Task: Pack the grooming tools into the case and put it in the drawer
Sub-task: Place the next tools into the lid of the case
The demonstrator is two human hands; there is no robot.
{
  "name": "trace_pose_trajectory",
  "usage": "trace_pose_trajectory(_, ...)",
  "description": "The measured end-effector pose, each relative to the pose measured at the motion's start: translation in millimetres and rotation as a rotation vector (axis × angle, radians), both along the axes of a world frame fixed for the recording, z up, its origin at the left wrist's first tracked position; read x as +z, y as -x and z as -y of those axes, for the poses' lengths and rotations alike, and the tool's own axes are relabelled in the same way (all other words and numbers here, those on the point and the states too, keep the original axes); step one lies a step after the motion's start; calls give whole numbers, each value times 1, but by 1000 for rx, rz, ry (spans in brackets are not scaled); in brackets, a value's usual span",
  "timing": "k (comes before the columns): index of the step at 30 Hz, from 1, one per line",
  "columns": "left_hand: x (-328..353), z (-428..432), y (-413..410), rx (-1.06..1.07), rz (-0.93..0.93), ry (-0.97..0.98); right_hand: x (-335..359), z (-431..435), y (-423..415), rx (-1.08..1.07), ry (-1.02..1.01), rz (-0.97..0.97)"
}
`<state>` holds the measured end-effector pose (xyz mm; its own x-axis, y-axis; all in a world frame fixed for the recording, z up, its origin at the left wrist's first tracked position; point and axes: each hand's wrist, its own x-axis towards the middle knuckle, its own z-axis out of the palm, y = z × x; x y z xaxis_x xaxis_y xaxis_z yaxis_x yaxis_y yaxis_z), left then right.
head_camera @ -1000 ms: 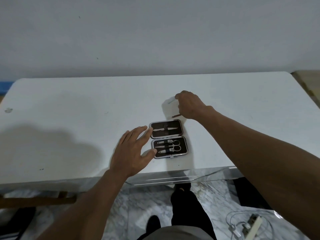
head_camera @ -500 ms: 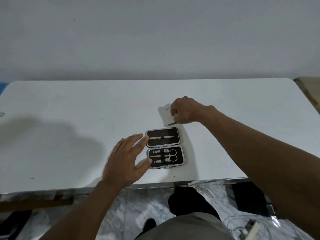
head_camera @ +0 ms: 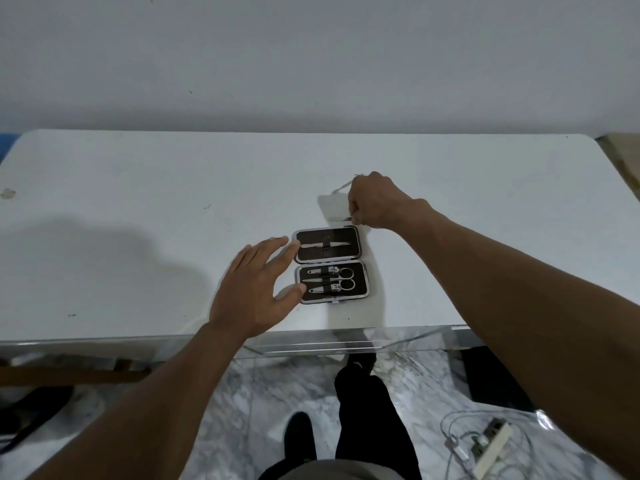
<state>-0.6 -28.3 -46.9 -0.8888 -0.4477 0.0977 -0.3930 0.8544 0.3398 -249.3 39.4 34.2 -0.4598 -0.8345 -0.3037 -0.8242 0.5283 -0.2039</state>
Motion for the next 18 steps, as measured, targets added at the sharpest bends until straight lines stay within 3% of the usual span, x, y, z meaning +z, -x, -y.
trace_pose_trajectory(13,-1,1,0,7,-47,9,0,6,-5,5,-139,-7)
trace_pose_trajectory(18,-2,2,-1,8,-35,18,2,-3,-7,-37,-45,25)
